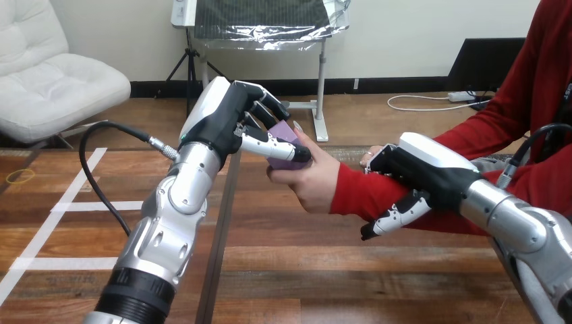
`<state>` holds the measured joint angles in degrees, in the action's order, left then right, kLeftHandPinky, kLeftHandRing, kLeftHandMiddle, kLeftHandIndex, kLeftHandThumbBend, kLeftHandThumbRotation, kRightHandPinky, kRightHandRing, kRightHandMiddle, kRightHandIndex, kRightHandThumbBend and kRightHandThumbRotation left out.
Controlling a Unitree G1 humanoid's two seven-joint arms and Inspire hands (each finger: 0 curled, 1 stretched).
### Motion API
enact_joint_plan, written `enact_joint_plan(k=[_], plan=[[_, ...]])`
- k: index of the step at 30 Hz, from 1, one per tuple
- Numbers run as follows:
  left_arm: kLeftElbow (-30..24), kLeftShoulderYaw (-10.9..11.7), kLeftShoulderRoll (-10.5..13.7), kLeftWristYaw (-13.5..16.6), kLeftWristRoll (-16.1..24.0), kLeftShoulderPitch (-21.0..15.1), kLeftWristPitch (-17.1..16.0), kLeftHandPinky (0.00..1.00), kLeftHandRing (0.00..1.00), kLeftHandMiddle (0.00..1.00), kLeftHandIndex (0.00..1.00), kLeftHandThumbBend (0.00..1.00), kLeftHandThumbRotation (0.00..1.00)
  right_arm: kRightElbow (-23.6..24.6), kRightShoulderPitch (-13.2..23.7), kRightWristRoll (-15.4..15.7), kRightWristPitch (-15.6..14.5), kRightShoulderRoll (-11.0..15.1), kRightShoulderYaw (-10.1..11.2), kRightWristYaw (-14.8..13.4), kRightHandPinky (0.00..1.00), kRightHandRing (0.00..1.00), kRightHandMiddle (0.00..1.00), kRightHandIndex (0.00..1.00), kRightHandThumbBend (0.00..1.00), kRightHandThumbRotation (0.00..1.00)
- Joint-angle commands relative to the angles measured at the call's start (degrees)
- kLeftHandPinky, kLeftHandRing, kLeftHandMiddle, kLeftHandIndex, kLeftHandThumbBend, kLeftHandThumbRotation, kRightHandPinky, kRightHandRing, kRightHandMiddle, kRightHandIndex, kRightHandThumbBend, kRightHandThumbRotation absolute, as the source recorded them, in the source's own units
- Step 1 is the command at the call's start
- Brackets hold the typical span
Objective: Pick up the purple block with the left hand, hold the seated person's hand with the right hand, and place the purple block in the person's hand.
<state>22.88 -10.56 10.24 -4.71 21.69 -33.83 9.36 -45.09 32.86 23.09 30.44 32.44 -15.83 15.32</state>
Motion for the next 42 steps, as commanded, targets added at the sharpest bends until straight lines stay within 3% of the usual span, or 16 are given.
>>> enact_joint_plan(k=[1, 4, 6, 10, 14, 23, 28, 38, 42], plan=[[-1.04, -1.58, -1.59, -3.14, -1.58, -2.46, 0.14, 0.33, 0.41, 0.47, 0.50, 0.75, 0.00, 5.72, 2.35, -3.51, 1.20, -1.30, 1.55, 2.57, 0.26, 0.30, 0.35, 0.37, 0.86, 0.22], [-1.99, -1.11, -1.27, -3.91, -2.49, -1.78, -0.09, 0.37, 0.47, 0.53, 0.57, 0.75, 0.03, 6.27, 2.20, -3.89, 0.42, -0.79, 1.63, 4.27, 0.31, 0.36, 0.41, 0.43, 0.87, 0.28], [-2.60, -0.84, -1.10, -4.26, -2.97, -1.33, -0.30, 0.42, 0.53, 0.59, 0.64, 0.73, 0.11, 6.41, 2.10, -4.01, 0.58, -0.55, 1.72, 4.81, 0.35, 0.41, 0.46, 0.49, 0.89, 0.35], [-4.31, -0.14, -0.50, -4.70, -3.88, 0.09, -1.38, 0.48, 0.60, 0.66, 0.70, 0.72, 0.23, 7.22, 1.76, -3.63, 0.22, 0.37, 1.66, 5.94, 0.40, 0.47, 0.52, 0.54, 0.93, 0.45], [-6.33, 0.25, -0.03, -4.82, -4.45, 1.35, -1.36, 0.55, 0.68, 0.74, 0.76, 0.71, 0.41, 8.17, 1.28, -2.94, -0.36, 1.17, 1.64, 6.42, 0.49, 0.57, 0.60, 0.63, 0.98, 0.62], [-9.87, 1.37, 0.23, -3.86, -5.06, 3.94, -1.80, 0.61, 0.74, 0.80, 0.78, 0.69, 0.56, 9.89, -0.03, -3.63, -1.16, 2.31, 2.39, 8.13, 0.60, 0.70, 0.72, 0.73, 1.00, 0.80], [-10.45, 2.12, 0.09, -3.10, -5.49, 4.97, -2.85, 0.62, 0.75, 0.80, 0.78, 0.68, 0.61, 10.08, -0.55, -5.50, -0.91, 2.67, 2.90, 9.94, 0.61, 0.73, 0.75, 0.77, 1.00, 0.84], [-8.77, 2.32, -0.31, -1.14, -5.80, 5.37, -3.46, 0.68, 0.76, 0.78, 0.77, 0.75, 0.92, 9.68, -1.48, -9.68, 0.13, 2.88, 3.98, 13.21, 0.65, 0.80, 0.82, 0.84, 1.00, 0.91], [-8.54, 1.91, -0.04, -0.82, -5.20, 5.52, -3.41, 0.70, 0.76, 0.78, 0.78, 0.80, 0.97, 9.52, -1.81, -10.89, 0.37, 2.88, 4.32, 13.98, 0.67, 0.82, 0.84, 0.86, 1.00, 0.92]])
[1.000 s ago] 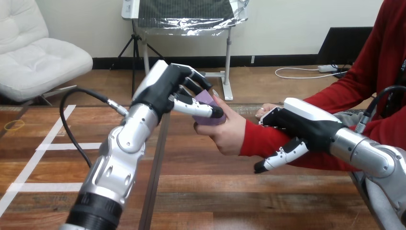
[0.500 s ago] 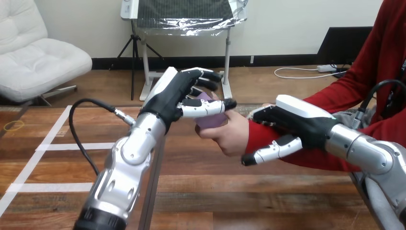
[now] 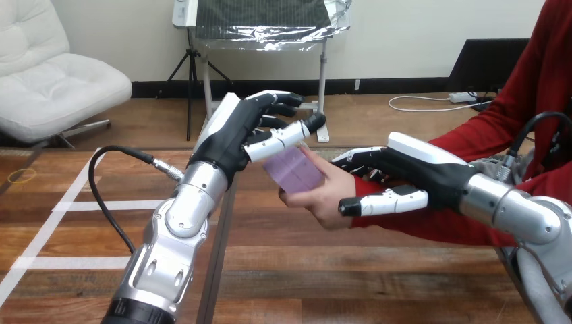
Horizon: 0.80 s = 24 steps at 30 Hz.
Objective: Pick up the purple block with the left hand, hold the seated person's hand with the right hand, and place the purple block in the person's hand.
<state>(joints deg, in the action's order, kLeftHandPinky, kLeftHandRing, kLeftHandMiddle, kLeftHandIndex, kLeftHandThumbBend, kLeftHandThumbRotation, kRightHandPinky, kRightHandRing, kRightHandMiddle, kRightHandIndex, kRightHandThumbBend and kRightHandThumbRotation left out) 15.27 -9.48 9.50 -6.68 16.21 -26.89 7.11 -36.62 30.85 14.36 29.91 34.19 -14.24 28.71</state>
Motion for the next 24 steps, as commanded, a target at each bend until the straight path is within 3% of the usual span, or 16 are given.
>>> enact_joint_plan(k=[1, 15, 24], plan=[[-0.80, 0.75, 0.71, 1.28, 0.37, -1.37, -1.23, 0.70, 0.76, 0.78, 0.78, 0.81, 0.97, 1.07, 0.05, -2.40, 1.06, 1.17, 2.84, 0.71, 0.67, 0.83, 0.85, 0.86, 1.00, 0.93], [-0.17, 0.21, 0.62, 1.60, 0.16, -0.90, -1.83, 0.76, 0.80, 0.80, 0.81, 0.84, 1.00, 2.08, -1.52, -2.54, 0.53, 1.10, 4.41, -0.05, 0.73, 0.89, 0.91, 0.92, 1.00, 0.99], [-1.76, -0.07, 0.98, 1.70, 0.70, 0.37, -1.71, 0.78, 0.81, 0.81, 0.82, 0.81, 1.00, 2.90, -2.84, -2.21, 2.32, 0.84, 5.75, -2.53, 0.72, 0.88, 0.91, 0.94, 1.00, 1.00]])
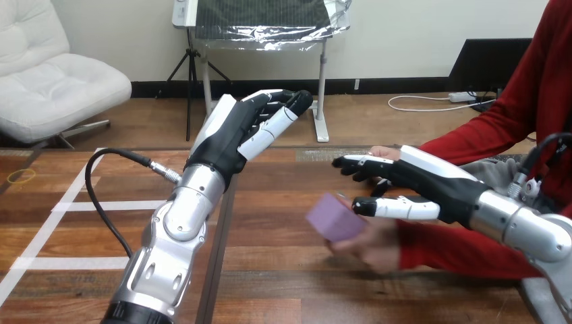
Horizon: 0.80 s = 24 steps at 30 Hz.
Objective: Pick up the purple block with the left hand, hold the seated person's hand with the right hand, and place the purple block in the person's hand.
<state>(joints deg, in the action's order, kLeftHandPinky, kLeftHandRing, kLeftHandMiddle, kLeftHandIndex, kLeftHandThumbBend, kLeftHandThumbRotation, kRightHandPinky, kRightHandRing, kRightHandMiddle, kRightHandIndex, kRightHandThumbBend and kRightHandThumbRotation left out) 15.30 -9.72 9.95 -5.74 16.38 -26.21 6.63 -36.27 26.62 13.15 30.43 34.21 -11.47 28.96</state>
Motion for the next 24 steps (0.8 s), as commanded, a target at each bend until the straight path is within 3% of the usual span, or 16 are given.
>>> enact_joint_plan(k=[1, 6, 12, 15, 19, 24], plan=[[-2.30, 0.27, 0.46, 0.97, 0.46, 0.10, -1.49, 0.78, 0.81, 0.82, 0.82, 0.81, 1.00, 2.85, 1.10, -0.90, 1.91, 0.70, 3.29, -3.41, 0.72, 0.88, 0.91, 0.94, 1.00, 1.00], [-3.70, 0.91, 0.03, 2.44, -0.07, 1.86, -4.13, 0.77, 0.81, 0.81, 0.81, 0.76, 1.00, 4.68, -0.23, -0.26, 1.41, 0.23, 4.35, -6.23, 0.69, 0.86, 0.91, 0.93, 1.00, 1.00], [-5.01, 2.38, -0.81, 5.58, -1.79, 5.18, -11.95, 0.70, 0.78, 0.79, 0.77, 0.66, 1.00, 8.88, -3.76, -1.22, 1.01, -1.04, 6.74, -10.60, 0.68, 0.85, 0.89, 0.92, 1.00, 1.00], [-6.25, 2.91, -1.08, 6.65, -2.43, 7.03, -15.18, 0.66, 0.76, 0.77, 0.75, 0.63, 1.00, 10.97, -5.99, -3.83, 1.95, -2.16, 8.30, -11.67, 0.70, 0.85, 0.89, 0.92, 1.00, 1.00], [-9.97, 3.59, -1.26, 6.79, -3.68, 10.65, -18.10, 0.64, 0.75, 0.76, 0.74, 0.61, 1.00, 13.22, -9.23, -10.26, 4.47, -4.65, 10.45, -11.64, 0.76, 0.88, 0.90, 0.91, 1.00, 1.00], [-12.96, 4.29, -1.29, 7.39, -4.72, 14.54, -22.92, 0.63, 0.75, 0.76, 0.72, 0.61, 1.00, 16.14, -12.56, -15.50, 7.45, -7.03, 11.76, -11.66, 0.83, 0.90, 0.91, 0.91, 1.00, 1.00]])
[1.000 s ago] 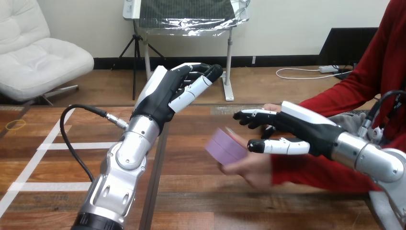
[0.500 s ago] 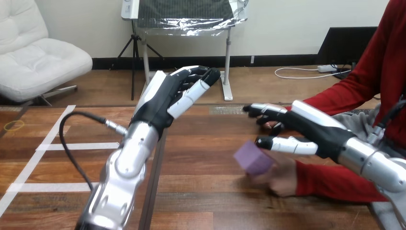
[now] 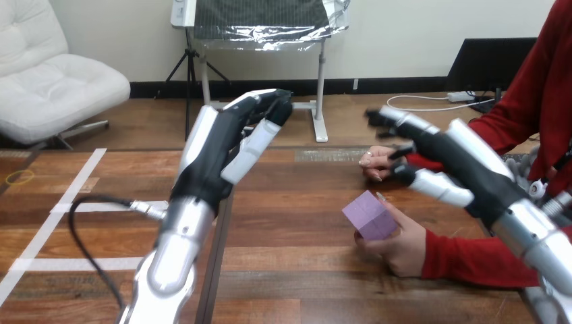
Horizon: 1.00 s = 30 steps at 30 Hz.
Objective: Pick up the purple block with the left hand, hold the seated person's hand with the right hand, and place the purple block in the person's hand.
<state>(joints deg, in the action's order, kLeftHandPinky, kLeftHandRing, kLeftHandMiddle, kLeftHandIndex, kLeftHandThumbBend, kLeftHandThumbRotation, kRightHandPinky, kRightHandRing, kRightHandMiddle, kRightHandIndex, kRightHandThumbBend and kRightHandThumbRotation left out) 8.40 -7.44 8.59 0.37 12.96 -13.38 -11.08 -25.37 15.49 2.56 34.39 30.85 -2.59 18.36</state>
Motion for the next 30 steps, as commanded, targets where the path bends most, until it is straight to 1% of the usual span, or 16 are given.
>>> enact_joint_plan(k=[1, 3, 4, 5, 6, 7, 9, 11, 14, 17, 18, 21, 22, 25, 30], plan=[[-6.77, 2.25, -0.03, 1.49, -1.77, 3.01, -6.73, 0.63, 0.75, 0.76, 0.72, 0.62, 1.00, 6.06, -2.39, -6.60, 4.21, -4.39, 3.09, -0.72, 0.84, 0.90, 0.91, 0.91, 1.00, 1.00], [-7.49, 2.55, -0.17, 1.63, -2.30, 4.36, -8.34, 0.63, 0.74, 0.75, 0.71, 0.64, 1.00, 7.01, -3.42, -8.32, 4.83, -5.14, 3.33, -0.27, 0.87, 0.92, 0.92, 0.91, 1.00, 1.00], [-8.20, 2.77, -0.25, 1.65, -2.91, 5.65, -9.68, 0.63, 0.74, 0.75, 0.71, 0.64, 1.00, 7.89, -4.37, -10.25, 5.34, -6.19, 3.48, 0.02, 0.88, 0.92, 0.92, 0.91, 1.00, 1.00], [-8.63, 2.91, -0.30, 1.63, -3.29, 6.44, -10.51, 0.63, 0.74, 0.75, 0.71, 0.65, 1.00, 8.46, -4.97, -11.51, 5.62, -6.88, 3.58, 0.23, 0.88, 0.92, 0.92, 0.91, 1.00, 1.00], [-8.91, 3.02, -0.33, 1.60, -3.57, 6.97, -11.10, 0.63, 0.74, 0.74, 0.71, 0.65, 1.00, 8.87, -5.37, -12.39, 5.79, -7.35, 3.64, 0.40, 0.89, 0.93, 0.92, 0.91, 1.00, 1.00], [-9.25, 3.22, -0.30, 1.52, -4.17, 8.05, -12.80, 0.63, 0.74, 0.74, 0.71, 0.65, 1.00, 9.77, -6.40, -13.34, 6.17, -8.27, 3.70, 0.10, 0.89, 0.93, 0.92, 0.91, 1.00, 1.00], [-9.48, 3.48, -0.26, 1.36, -4.79, 9.09, -14.74, 0.63, 0.74, 0.74, 0.72, 0.64, 1.00, 10.79, -7.49, -14.12, 6.46, -9.21, 3.80, -0.19, 0.90, 0.93, 0.92, 0.90, 1.00, 1.00], [-10.11, 3.84, -0.42, 1.01, -6.19, 10.80, -16.90, 0.63, 0.74, 0.74, 0.72, 0.64, 1.00, 11.50, -8.63, -14.91, 7.50, -10.97, 3.82, -0.64, 0.90, 0.93, 0.92, 0.90, 1.00, 1.00], [-11.41, 4.21, -0.49, 0.54, -7.75, 13.06, -18.65, 0.63, 0.74, 0.74, 0.72, 0.65, 1.00, 12.93, -10.28, -16.05, 8.01, -12.90, 3.60, -0.67, 0.90, 0.93, 0.92, 0.90, 1.00, 1.00], [-12.79, 4.59, -0.36, 0.29, -8.64, 15.19, -19.95, 0.62, 0.74, 0.74, 0.72, 0.66, 1.00, 14.10, -11.73, -16.70, 8.33, -14.03, 3.15, -0.06, 0.91, 0.92, 0.92, 0.89, 1.00, 1.00], [-13.08, 4.69, -0.35, 0.22, -8.78, 15.64, -20.22, 0.62, 0.74, 0.74, 0.73, 0.68, 1.00, 14.35, -12.02, -16.77, 8.38, -14.25, 3.10, 0.14, 0.92, 0.93, 0.92, 0.90, 1.00, 1.00], [-14.64, 4.94, -0.73, -0.42, -10.97, 17.67, -20.59, 0.61, 0.74, 0.74, 0.72, 0.71, 1.00, 14.96, -13.14, -16.80, 9.14, -15.25, 2.77, 0.85, 0.93, 0.92, 0.91, 0.89, 1.00, 1.00], [-15.58, 4.80, -0.86, -1.25, -13.05, 18.70, -20.24, 0.61, 0.73, 0.73, 0.72, 0.72, 1.00, 15.34, -13.70, -17.02, 9.42, -15.64, 2.48, 1.28, 0.94, 0.92, 0.91, 0.89, 1.00, 1.00], [-17.70, 4.47, -1.09, -2.97, -17.18, 20.83, -19.09, 0.59, 0.73, 0.73, 0.72, 0.74, 1.00, 16.01, -14.79, -17.23, 10.04, -16.74, 2.10, 2.11, 0.94, 0.92, 0.91, 0.89, 1.00, 1.00], [-20.77, 4.07, -1.41, -4.77, -21.98, 23.95, -17.45, 0.57, 0.72, 0.73, 0.71, 0.71, 1.00, 16.32, -16.36, -17.53, 11.12, -18.75, 1.60, 3.01, 0.93, 0.90, 0.89, 0.88, 1.00, 1.00]])
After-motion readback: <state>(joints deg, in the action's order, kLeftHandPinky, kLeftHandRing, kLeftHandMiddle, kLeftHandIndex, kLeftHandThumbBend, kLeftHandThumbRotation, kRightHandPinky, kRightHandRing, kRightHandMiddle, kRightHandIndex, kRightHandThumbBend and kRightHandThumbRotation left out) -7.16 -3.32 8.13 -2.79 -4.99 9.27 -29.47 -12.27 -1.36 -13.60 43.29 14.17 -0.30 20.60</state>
